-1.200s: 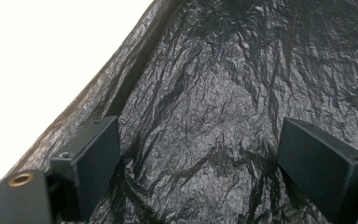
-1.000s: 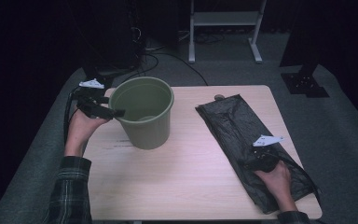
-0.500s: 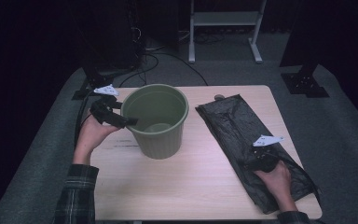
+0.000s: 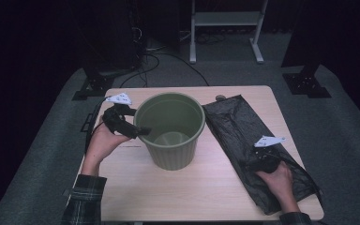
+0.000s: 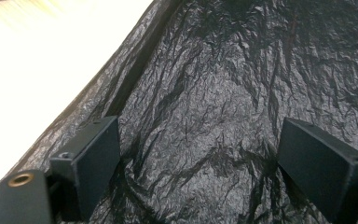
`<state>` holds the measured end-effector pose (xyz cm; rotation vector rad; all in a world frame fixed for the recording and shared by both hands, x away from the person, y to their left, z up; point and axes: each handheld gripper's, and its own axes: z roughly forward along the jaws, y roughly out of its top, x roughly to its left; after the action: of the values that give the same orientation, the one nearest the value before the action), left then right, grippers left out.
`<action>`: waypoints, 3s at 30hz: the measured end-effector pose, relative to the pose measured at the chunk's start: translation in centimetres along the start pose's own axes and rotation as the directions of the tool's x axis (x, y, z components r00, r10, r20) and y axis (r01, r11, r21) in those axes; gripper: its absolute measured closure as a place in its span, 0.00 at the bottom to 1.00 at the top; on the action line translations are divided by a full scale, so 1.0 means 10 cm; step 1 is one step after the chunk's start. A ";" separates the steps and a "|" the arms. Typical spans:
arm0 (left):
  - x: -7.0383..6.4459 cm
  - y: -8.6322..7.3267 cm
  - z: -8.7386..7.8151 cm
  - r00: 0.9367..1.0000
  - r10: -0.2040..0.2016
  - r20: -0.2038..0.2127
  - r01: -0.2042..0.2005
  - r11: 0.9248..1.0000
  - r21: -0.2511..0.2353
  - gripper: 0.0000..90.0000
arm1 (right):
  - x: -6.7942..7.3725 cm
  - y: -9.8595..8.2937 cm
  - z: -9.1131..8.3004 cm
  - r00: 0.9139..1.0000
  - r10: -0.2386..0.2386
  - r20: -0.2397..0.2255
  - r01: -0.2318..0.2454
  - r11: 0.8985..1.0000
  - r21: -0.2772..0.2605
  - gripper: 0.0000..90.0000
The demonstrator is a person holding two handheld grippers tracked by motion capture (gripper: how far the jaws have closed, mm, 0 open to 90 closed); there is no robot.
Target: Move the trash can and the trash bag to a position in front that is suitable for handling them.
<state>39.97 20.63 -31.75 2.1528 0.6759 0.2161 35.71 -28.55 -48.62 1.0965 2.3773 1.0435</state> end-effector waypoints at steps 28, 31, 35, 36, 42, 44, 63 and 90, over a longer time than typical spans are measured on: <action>-0.48 0.13 0.19 0.994 0.073 0.076 -0.073 0.997 0.003 0.00 | 0.00 0.00 0.00 1.000 0.000 0.001 0.000 1.000 -0.001 0.13; -0.46 0.14 0.13 0.998 0.057 0.038 -0.056 0.998 -0.018 0.00 | 0.00 0.00 0.00 1.000 0.000 0.002 0.000 1.000 -0.001 0.13; -0.44 0.16 0.01 0.999 0.043 0.018 -0.042 0.997 -0.059 0.00 | 0.00 0.00 0.00 1.000 0.001 0.002 -0.001 1.000 -0.001 0.13; -0.44 0.16 -0.04 0.999 0.045 0.012 -0.044 0.997 -0.068 0.00 | 0.00 0.00 0.00 1.000 0.001 0.002 -0.001 1.000 -0.001 0.13; -0.46 0.11 -0.24 0.999 0.032 -0.015 -0.033 0.994 -0.104 0.00 | 0.00 0.00 0.00 1.000 0.001 0.002 -0.001 1.000 -0.001 0.13; -0.46 0.09 -0.29 0.999 0.032 -0.025 -0.035 0.994 -0.106 0.00 | 0.00 0.00 0.00 1.000 0.001 0.002 -0.001 1.000 -0.001 0.13; -0.64 -0.44 -0.43 0.995 0.019 -0.093 -0.030 0.992 -0.120 0.00 | 0.00 0.00 0.00 1.000 -0.001 0.000 0.001 1.000 0.000 0.13; -0.66 -1.48 0.21 0.996 0.011 -0.089 -0.015 0.999 -0.047 0.00 | 0.01 0.00 0.00 1.000 0.000 0.003 0.000 1.000 -0.003 0.13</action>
<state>29.45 23.01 -44.03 2.1121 0.7002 0.3334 35.61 -28.53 -48.64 1.0961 2.3726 1.0435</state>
